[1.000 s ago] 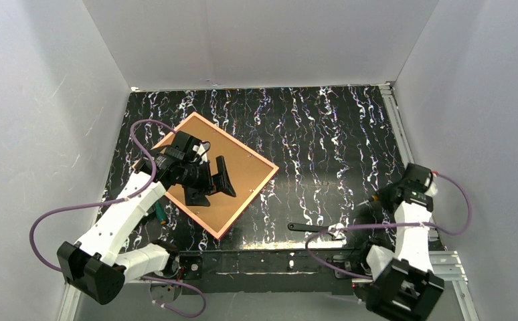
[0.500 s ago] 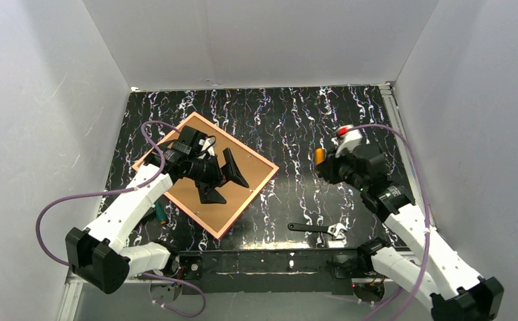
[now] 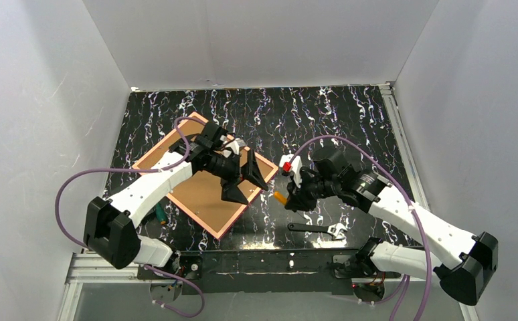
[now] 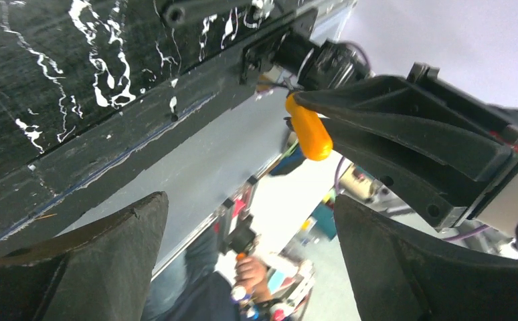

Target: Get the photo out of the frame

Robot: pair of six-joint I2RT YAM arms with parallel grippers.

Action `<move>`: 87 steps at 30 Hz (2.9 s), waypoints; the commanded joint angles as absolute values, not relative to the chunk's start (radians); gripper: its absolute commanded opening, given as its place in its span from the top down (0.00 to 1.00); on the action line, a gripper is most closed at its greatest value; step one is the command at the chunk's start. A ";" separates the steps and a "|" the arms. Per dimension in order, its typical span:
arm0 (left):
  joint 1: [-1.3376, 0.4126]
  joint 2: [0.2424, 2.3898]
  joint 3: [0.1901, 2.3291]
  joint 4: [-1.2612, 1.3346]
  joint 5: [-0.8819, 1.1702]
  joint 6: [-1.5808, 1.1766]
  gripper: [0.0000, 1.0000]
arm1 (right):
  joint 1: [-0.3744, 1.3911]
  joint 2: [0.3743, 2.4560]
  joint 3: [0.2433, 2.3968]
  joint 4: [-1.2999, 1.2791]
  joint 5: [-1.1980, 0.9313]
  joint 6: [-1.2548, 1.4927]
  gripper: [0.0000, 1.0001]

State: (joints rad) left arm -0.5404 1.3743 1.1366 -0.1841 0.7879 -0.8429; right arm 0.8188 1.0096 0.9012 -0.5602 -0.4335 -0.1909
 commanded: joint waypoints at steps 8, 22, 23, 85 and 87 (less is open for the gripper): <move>-0.665 1.446 1.191 -0.151 0.922 -0.831 0.32 | 0.990 1.001 0.882 -0.485 -0.219 -0.211 0.99; -0.768 1.525 1.214 -0.152 0.940 -0.826 0.43 | 1.048 0.938 0.872 -0.435 -0.113 -0.190 0.99; -0.771 1.532 1.221 -0.150 0.934 -0.828 0.45 | 1.054 0.941 0.873 -0.436 -0.111 -0.189 0.99; -0.798 1.270 1.204 -0.166 0.991 -0.513 1.00 | 0.639 0.903 0.640 0.260 -1.051 0.828 0.33; -0.798 1.278 1.203 -0.154 1.001 -0.520 1.00 | 0.651 0.908 0.626 0.285 -1.043 0.841 0.34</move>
State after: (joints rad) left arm -0.7956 1.2953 1.2106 -0.1658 0.9302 -0.5003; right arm 0.6281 0.8978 0.6491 0.1028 -1.0130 0.7528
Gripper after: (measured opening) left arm 0.196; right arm 0.666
